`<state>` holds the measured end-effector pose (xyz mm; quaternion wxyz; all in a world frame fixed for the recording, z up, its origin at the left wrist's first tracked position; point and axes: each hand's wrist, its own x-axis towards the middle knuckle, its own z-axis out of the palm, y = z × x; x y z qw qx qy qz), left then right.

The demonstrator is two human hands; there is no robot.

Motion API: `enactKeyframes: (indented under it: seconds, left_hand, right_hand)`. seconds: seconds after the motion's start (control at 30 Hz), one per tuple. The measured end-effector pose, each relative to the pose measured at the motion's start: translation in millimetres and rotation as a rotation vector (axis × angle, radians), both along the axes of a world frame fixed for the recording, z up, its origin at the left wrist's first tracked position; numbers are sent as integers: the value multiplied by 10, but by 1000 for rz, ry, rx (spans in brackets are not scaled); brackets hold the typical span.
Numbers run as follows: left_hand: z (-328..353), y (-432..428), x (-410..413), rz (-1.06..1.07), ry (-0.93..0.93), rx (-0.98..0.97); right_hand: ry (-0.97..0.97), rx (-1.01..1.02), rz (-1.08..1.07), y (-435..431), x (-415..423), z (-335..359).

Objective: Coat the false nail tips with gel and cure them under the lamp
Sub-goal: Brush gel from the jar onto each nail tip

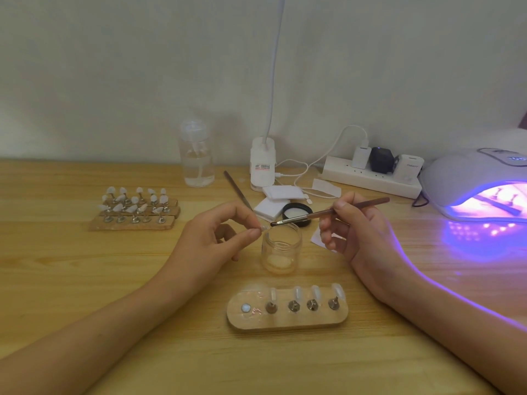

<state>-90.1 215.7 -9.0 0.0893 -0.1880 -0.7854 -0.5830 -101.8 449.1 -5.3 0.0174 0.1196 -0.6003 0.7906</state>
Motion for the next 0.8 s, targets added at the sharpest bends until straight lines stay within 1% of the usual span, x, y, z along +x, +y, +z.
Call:
enactKeyframes:
  seconds: [0.23,0.43,0.5,0.6,0.7,0.8]
  left_hand:
    - [-9,-5,0,-11,27,-22]
    - [-5,-3,-2,-7,32,-29]
    - [-5,-6,2,-4,34,-27]
    - [-4,-5,7,-2,49,-44]
    - [-5,-8,4,3,58,-51]
    - [-6,-9,3,2,66,-54]
  right_hand:
    - [8,32,17,-2,0,-3]
    - [-9,34,-47,12,-3,-15]
    - [18,20,-21,13,4,-7]
    - [51,50,17,-12,15,6]
    - [30,75,-31,-14,6,-9]
    - [12,36,-51,9,-2,-9]
